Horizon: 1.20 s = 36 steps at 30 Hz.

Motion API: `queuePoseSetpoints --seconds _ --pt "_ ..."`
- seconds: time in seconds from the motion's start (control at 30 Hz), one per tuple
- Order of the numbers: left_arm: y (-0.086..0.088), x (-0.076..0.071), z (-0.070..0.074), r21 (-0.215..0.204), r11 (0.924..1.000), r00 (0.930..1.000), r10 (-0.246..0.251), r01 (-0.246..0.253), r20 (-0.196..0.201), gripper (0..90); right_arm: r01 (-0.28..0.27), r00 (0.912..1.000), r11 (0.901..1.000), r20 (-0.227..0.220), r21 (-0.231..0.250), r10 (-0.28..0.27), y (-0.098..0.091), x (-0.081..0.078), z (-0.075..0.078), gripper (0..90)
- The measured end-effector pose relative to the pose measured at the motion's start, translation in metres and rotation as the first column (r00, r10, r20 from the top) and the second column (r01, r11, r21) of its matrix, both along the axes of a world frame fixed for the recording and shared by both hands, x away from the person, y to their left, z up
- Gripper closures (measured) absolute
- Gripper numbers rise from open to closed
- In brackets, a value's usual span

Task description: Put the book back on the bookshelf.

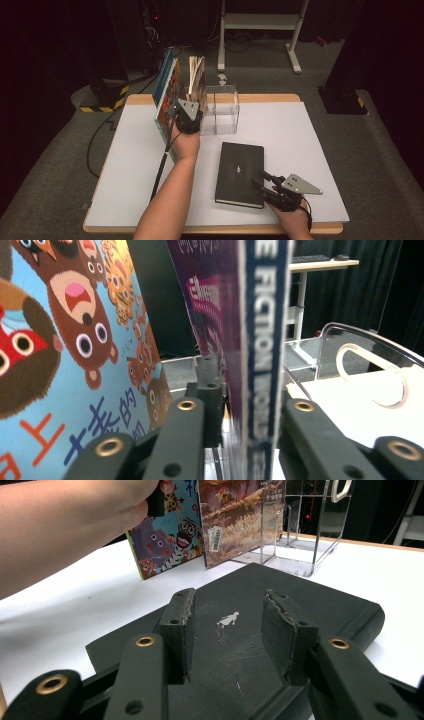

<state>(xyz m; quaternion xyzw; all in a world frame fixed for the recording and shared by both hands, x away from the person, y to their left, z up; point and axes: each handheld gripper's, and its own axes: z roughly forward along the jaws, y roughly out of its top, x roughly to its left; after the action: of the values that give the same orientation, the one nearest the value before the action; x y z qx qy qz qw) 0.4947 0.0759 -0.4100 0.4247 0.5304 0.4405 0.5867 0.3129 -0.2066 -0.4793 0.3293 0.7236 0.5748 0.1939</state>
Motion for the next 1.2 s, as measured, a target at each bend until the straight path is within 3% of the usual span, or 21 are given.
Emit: queuePoseSetpoints --seconds 0.2,0.5,1.2 --pt "0.002 -0.002 -0.002 0.0 0.9998 0.9996 0.02 -0.02 -0.018 63.7 -0.003 1.0 1.0 0.001 -0.002 0.003 0.001 0.0 0.0 56.9" --pt "0.0 -0.008 -0.001 -0.012 0.9999 0.9996 -0.005 0.004 -0.028 52.5 -0.008 1.0 0.9999 0.002 -0.01 0.008 0.003 0.0 -0.001 56.8" --pt "0.0 -0.031 -0.008 0.0 0.9995 0.9984 -0.032 0.032 -0.047 50.7 -0.012 0.9999 0.9997 0.003 -0.02 0.012 0.005 0.0 -0.002 56.2"
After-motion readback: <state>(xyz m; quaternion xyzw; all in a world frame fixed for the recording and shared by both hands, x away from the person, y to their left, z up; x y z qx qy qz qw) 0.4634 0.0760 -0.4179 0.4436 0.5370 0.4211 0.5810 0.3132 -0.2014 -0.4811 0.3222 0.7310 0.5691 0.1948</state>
